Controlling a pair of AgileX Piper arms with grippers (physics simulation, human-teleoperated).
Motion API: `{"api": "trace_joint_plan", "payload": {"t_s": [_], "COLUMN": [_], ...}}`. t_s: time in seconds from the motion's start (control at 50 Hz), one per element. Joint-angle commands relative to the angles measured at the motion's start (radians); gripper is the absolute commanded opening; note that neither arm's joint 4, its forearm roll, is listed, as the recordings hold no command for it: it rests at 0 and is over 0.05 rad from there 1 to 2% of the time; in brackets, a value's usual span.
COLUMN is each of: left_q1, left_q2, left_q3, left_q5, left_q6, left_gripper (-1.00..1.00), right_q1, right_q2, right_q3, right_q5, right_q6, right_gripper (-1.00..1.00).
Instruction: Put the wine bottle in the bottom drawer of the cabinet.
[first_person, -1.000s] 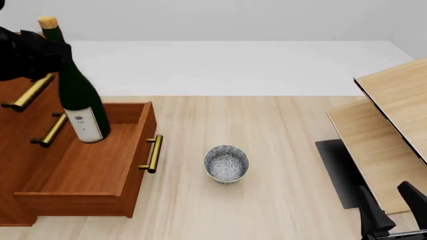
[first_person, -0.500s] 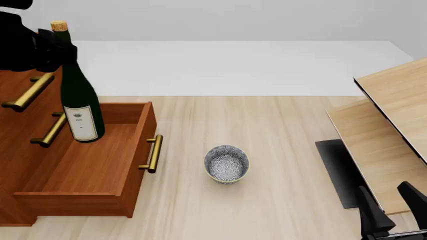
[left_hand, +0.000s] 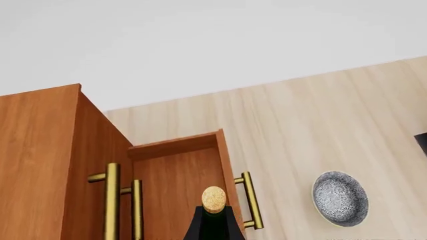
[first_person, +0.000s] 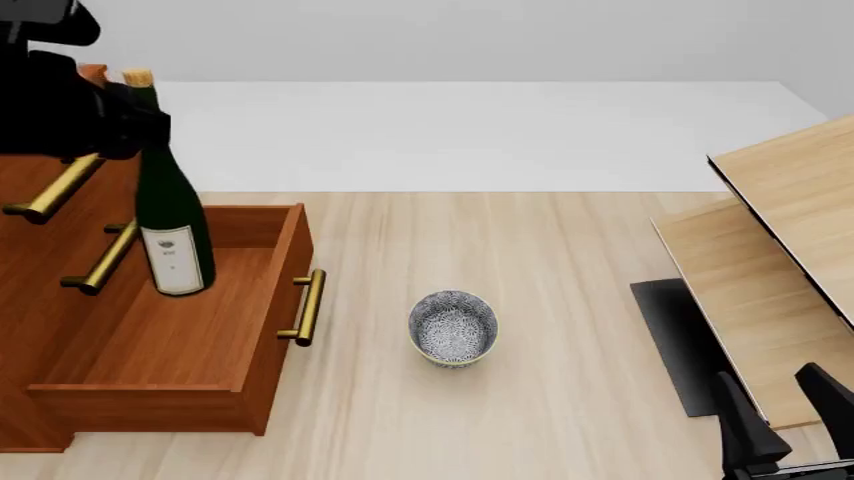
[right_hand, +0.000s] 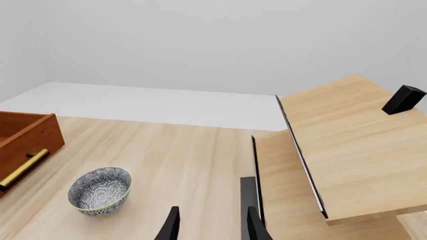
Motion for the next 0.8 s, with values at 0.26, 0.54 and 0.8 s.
{"api": "trace_joint_plan", "payload": {"t_s": [0.26,0.54,0.8], "left_q1": [0.014,0.024,0.025], "left_q2": [-0.012,-0.017,-0.019], "left_q3": [0.128,0.199,0.239], "left_q5": [-0.078,-0.134,-0.166], "left_q6": [0.038,-0.008,-0.018], "left_gripper": [-1.00,-1.00,-1.00], "right_q1": [-0.001,-0.004,-0.004], "right_q2": [-0.001,-0.004,-0.003], "right_q3": [0.000,0.000,0.000], "right_q5": [0.000,0.001,0.002], "right_q6": [-0.001,0.000,0.000], "right_gripper": [1.00,1.00,1.00]}}
